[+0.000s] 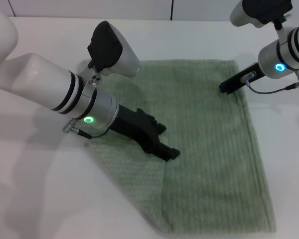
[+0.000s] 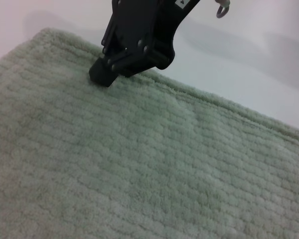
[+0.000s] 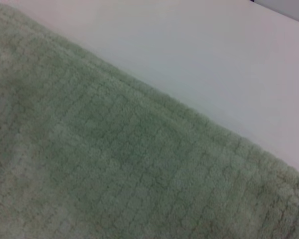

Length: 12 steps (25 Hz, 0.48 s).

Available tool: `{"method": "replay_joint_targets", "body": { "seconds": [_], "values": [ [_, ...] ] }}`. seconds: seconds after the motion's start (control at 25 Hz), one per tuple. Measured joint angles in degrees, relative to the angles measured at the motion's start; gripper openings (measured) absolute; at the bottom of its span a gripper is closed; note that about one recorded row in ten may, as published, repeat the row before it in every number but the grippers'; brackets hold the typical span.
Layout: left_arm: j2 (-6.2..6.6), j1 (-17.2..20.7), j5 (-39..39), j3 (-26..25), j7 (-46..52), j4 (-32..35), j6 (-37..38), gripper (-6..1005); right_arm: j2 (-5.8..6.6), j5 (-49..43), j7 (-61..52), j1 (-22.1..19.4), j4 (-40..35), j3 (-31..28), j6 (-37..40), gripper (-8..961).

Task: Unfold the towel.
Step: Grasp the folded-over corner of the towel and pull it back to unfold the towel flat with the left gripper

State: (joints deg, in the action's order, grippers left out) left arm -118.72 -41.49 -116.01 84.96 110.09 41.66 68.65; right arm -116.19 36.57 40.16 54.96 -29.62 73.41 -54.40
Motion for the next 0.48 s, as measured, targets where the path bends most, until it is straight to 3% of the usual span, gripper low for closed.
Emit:
{"method": "replay_joint_targets", "body": {
  "seconds": [0.44, 0.48],
  "values": [
    [0.25, 0.0, -1.2, 0.1, 0.4, 0.0, 0.5, 752, 0.0, 0.0, 0.0, -0.1, 0.0, 0.0, 0.0, -1],
    [0.25, 0.0, -1.7, 0.1, 0.5, 0.0, 0.5, 710, 0.0, 0.0, 0.0, -0.1, 0.0, 0.0, 0.0, -1]
  ]
}}
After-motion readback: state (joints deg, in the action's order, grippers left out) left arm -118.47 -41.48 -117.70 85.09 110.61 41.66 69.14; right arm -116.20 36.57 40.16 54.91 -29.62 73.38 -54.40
